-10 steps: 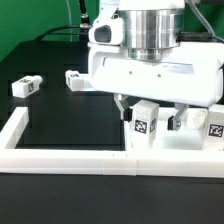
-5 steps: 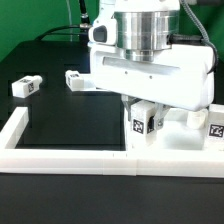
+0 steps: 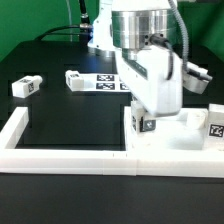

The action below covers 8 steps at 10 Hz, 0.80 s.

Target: Assemble square table

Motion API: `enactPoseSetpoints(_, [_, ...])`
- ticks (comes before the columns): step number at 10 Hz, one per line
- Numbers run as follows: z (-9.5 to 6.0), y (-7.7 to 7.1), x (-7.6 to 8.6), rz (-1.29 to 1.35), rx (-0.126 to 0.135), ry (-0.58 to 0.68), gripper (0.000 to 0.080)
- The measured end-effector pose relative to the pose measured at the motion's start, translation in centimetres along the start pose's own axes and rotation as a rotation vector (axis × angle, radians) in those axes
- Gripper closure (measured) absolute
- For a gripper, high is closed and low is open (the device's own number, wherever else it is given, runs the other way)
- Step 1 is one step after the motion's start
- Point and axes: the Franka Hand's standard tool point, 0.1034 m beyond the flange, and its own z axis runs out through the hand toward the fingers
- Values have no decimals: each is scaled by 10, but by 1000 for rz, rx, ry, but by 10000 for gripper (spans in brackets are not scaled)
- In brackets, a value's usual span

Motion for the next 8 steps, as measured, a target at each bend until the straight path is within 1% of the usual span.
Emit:
enactPoseSetpoints(1, [1,-2,-1,191,17,-20,513])
enactPoseSetpoints(2, [1,-3,-1,312,24,-32,513])
enactPoseSetpoints(3, [1,-3,-1,361,26,-34,513])
enactPoseSetpoints(4, [2,-3,0,342,25,-33,513])
enactPoseSetpoints(5, [2,-3,0,318,26,-33,395])
enactPoseSetpoints(6, [1,-3,0,220,26,-23,255])
enactPoseSetpoints(7, [0,-3,0,26,26,-10,255])
enactPoseSetpoints(8, [0,-4,0,-208,29,-6,184])
